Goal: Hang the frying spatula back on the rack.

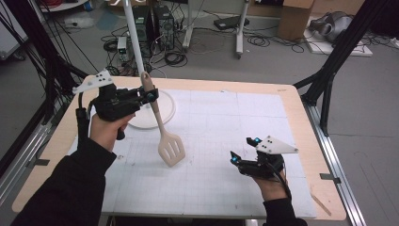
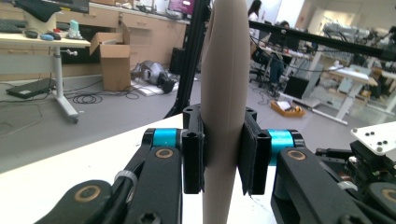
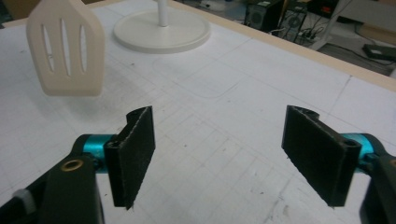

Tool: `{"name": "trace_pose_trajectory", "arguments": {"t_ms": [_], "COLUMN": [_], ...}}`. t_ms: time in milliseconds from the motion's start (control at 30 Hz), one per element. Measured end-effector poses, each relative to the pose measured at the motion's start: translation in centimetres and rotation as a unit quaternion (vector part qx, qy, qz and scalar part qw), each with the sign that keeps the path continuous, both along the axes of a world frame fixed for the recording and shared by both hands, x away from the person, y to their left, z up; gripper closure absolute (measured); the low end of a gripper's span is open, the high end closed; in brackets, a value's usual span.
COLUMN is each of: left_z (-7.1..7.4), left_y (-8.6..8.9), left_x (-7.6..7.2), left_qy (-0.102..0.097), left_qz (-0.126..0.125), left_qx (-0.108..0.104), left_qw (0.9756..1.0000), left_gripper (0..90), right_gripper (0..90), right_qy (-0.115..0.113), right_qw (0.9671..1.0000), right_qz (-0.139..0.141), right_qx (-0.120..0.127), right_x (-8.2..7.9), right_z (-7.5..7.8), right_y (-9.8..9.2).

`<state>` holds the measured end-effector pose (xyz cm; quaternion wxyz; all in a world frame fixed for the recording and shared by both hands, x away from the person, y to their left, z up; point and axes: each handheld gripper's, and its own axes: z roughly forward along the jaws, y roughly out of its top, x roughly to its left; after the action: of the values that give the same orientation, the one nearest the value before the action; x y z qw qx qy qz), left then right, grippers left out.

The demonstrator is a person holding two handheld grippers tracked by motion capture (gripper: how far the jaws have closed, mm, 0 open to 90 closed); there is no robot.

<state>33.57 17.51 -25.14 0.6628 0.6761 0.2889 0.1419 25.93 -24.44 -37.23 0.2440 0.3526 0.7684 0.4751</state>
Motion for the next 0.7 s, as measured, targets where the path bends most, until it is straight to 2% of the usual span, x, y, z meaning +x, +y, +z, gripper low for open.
{"name": "trace_pose_trajectory", "arguments": {"t_ms": [100,267,533,700], "left_z": [1.3,3.0,5.5,6.6], "left_y": [0.2,0.3,1.2,2.1], "left_x": [0.9,2.5,5.0,6.8], "left_qy": [-0.002,-0.006,-0.013,-0.013], "left_qz": [-0.007,-0.011,-0.021,-0.034], "left_qx": [0.02,0.04,0.037,0.038], "left_qw": [0.9998,0.9991,0.999,0.9986], "left_gripper": [73.7,73.6,73.7,73.6], "right_gripper": [23.6,23.6,23.6,23.6], "right_qy": [-0.001,-0.011,-0.023,-0.022], "right_qw": [1.0,0.9999,0.9994,0.9993], "right_qz": [-0.009,-0.012,-0.019,-0.019], "right_qx": [0.004,0.004,0.017,0.022], "right_x": [0.0,0.0,-0.1,-0.2], "right_z": [0.0,0.1,0.3,0.3], "right_y": [-0.4,-0.7,-1.2,-1.4]}}
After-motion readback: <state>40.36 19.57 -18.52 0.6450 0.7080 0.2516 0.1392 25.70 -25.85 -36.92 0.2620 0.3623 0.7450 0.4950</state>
